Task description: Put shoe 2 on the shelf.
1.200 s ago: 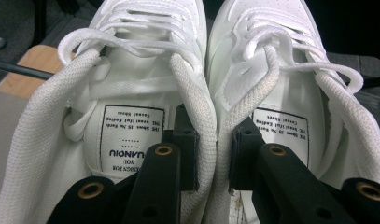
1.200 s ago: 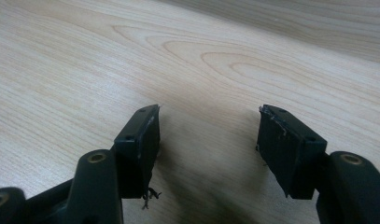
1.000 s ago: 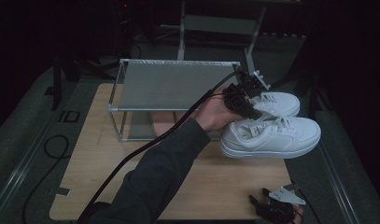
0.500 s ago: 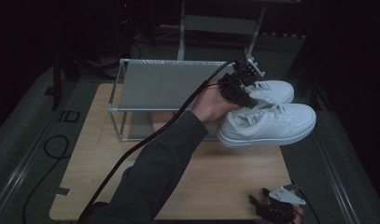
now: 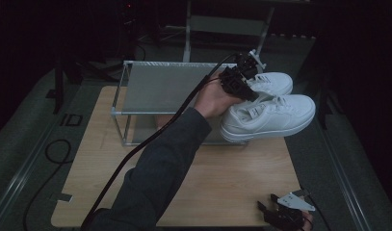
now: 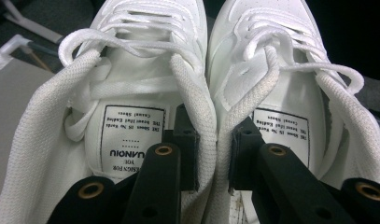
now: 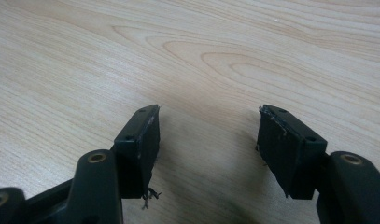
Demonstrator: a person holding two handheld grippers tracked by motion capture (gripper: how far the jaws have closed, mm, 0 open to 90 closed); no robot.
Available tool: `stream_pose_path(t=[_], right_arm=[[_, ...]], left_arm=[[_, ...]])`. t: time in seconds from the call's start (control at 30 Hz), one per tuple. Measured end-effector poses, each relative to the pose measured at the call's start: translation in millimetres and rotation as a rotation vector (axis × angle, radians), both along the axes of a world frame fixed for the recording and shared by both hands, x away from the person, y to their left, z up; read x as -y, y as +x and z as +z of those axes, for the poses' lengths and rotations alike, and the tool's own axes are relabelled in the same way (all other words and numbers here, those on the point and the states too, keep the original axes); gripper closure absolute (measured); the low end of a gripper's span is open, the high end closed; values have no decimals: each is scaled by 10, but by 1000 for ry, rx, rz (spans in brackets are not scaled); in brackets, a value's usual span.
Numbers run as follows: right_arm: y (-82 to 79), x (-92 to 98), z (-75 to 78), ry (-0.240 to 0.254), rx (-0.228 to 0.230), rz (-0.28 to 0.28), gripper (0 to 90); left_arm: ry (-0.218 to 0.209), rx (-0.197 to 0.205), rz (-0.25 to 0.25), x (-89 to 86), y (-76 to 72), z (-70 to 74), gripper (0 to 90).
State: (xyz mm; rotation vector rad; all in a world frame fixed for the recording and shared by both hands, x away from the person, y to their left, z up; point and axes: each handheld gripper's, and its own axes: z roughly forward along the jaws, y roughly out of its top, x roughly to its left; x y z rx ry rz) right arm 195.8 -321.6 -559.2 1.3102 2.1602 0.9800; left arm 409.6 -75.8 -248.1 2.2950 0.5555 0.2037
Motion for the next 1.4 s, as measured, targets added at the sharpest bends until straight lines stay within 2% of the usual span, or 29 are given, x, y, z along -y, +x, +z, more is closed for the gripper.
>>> stream_pose_path(t=[0.27,0.6,1.07,1.2,1.4], right_arm=[[0,0,0,0,0,0,383],[0,-1,0,0,0,-1,383],[0,-2,1,0,-1,-2,383],[0,-3,1,0,-1,-2,383],[0,-3,2,-1,-1,-2,383]], left_arm=[[-10,-6,51,-83,114,-10,774],[0,-11,113,-170,218,-23,773],[6,7,172,-258,286,-41,773],[-6,17,202,-310,312,-50,774],[-14,1,249,-404,390,-61,774]])
